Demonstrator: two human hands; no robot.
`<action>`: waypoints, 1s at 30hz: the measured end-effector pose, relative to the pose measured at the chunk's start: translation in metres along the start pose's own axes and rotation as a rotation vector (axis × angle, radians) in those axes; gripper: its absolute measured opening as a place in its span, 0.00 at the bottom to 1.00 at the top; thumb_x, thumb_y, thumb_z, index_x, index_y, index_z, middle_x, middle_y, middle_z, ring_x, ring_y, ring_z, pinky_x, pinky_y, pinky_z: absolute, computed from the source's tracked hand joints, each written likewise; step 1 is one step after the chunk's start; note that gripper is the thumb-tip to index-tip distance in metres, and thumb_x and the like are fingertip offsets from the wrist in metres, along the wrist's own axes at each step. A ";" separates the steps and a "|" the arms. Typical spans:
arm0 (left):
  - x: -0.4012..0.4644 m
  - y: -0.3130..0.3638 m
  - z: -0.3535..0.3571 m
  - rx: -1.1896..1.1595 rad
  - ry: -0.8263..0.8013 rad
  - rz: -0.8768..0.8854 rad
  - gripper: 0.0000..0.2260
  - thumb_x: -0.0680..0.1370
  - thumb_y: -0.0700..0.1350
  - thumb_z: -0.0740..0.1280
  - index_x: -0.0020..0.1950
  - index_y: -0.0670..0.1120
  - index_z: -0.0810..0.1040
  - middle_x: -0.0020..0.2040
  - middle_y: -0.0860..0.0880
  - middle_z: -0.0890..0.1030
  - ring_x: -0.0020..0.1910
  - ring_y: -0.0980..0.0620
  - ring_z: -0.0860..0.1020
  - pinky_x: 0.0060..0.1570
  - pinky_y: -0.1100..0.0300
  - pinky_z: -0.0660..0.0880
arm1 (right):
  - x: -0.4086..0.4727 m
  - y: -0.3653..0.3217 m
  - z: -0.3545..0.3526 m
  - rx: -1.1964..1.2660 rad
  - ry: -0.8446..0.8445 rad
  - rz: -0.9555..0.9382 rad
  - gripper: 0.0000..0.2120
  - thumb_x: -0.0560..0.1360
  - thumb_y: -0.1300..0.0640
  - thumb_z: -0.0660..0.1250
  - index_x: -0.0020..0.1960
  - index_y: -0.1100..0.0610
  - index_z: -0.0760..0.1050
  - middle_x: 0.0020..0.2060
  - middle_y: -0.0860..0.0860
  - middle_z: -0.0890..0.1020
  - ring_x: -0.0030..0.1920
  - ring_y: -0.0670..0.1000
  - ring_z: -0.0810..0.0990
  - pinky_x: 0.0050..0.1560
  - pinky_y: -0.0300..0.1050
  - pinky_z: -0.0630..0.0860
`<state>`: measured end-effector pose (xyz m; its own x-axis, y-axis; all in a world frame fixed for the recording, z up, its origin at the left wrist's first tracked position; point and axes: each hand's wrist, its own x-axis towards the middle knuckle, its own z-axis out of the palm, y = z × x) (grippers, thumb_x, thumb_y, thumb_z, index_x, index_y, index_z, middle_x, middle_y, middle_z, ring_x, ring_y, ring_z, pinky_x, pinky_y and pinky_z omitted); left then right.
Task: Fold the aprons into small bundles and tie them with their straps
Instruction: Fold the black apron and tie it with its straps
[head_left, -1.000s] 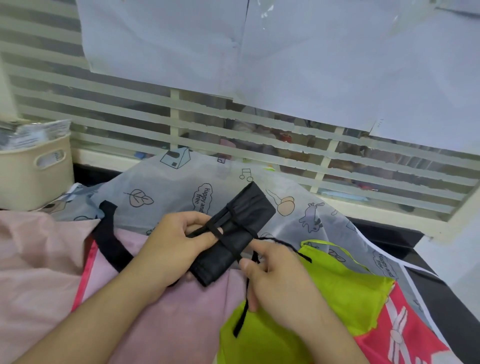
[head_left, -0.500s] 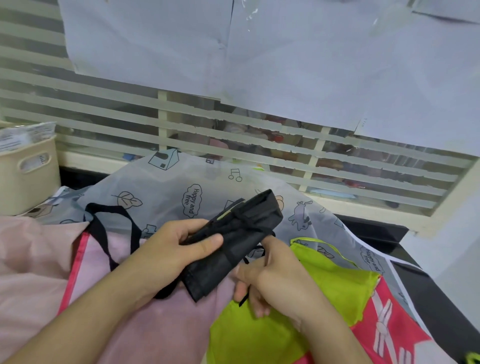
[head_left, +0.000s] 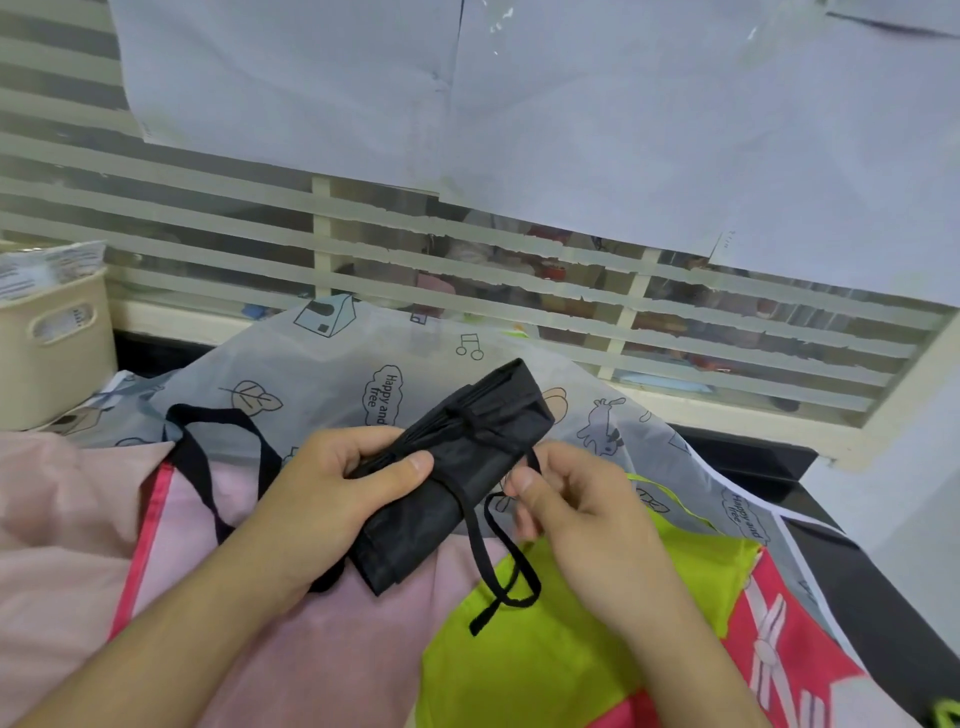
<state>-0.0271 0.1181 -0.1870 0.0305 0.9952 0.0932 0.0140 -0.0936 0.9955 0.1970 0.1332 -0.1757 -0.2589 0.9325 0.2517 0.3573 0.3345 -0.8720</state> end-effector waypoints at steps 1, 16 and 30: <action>0.000 0.000 0.000 0.084 0.035 0.027 0.06 0.80 0.43 0.71 0.52 0.50 0.88 0.48 0.45 0.88 0.50 0.45 0.86 0.52 0.52 0.79 | -0.003 -0.006 -0.004 0.091 -0.003 -0.045 0.11 0.83 0.60 0.67 0.41 0.60 0.76 0.26 0.49 0.68 0.30 0.54 0.65 0.33 0.52 0.63; -0.014 0.008 -0.003 -0.017 -0.840 0.115 0.07 0.78 0.38 0.74 0.55 0.45 0.88 0.50 0.47 0.86 0.49 0.51 0.82 0.51 0.60 0.76 | 0.007 -0.001 -0.017 0.045 -0.048 -0.162 0.09 0.77 0.58 0.71 0.39 0.56 0.83 0.28 0.46 0.75 0.29 0.45 0.70 0.33 0.38 0.68; -0.001 0.003 -0.005 0.495 -0.049 0.119 0.06 0.79 0.45 0.73 0.52 0.55 0.87 0.44 0.55 0.88 0.46 0.54 0.85 0.51 0.51 0.81 | -0.002 -0.004 0.011 0.031 -0.034 -0.214 0.09 0.78 0.63 0.72 0.38 0.59 0.81 0.29 0.51 0.78 0.33 0.43 0.73 0.36 0.38 0.68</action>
<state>-0.0326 0.1171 -0.1843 0.1077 0.9754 0.1924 0.4785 -0.2205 0.8499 0.1864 0.1290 -0.1772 -0.3564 0.8352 0.4189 0.2630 0.5199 -0.8128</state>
